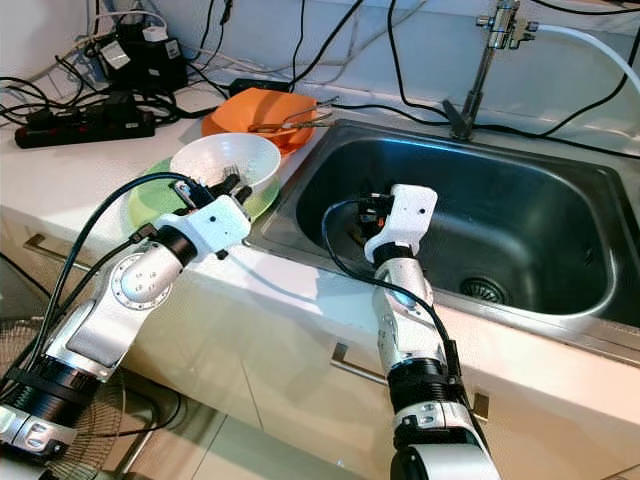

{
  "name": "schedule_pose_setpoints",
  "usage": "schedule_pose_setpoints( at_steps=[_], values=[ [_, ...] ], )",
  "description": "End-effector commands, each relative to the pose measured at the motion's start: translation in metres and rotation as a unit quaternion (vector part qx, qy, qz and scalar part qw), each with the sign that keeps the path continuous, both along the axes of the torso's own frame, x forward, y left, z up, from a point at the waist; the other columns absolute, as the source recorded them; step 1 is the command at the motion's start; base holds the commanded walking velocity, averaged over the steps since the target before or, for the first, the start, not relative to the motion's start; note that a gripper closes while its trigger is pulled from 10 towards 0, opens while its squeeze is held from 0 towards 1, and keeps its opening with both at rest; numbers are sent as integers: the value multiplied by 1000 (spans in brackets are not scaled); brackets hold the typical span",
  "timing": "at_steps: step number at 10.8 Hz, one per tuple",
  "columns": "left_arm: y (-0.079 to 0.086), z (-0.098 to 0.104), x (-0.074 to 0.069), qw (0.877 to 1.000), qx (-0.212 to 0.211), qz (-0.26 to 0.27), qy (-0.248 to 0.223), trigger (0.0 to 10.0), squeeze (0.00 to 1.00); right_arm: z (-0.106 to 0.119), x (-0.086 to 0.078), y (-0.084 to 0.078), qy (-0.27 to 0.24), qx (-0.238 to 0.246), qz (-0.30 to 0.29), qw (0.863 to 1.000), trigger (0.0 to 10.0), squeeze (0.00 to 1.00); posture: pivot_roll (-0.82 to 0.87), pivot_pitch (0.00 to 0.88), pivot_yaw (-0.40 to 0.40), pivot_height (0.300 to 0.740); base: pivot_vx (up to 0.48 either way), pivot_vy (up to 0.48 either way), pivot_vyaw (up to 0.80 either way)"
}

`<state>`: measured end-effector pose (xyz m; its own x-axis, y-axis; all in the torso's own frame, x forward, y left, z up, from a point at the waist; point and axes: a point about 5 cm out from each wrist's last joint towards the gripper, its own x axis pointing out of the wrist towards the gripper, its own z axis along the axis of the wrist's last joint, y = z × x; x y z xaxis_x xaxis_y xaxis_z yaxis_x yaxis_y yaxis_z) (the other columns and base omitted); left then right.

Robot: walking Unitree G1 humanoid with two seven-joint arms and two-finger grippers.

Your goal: Kitchen organization

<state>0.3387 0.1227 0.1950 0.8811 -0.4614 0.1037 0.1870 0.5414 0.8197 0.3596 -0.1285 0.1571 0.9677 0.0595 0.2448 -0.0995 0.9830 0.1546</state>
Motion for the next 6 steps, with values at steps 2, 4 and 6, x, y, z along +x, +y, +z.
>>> schedule_pose_setpoints(
  at_steps=[2, 4, 6],
  values=[
    [3, 9, 3, 1000, -9, 8, -18, 0, 0, 10, 4, 4, -16, 3, 7, 1000, 10000, 0, 165, 0, 51, 740, 0, 0, 0],
    [3, 13, 2, 1000, -8, 6, -27, 0, 0, 6, 2, 4, -13, 3, 6, 1000, 10000, 0, 167, 0, 52, 740, 0, 0, 0],
    [-3, 31, 0, 997, 0, -6, -75, 0, 0, 7, 3, 2, -14, 3, 3, 1000, 10000, 0, 164, 0, 50, 740, 0, 0, 0]
  ],
)
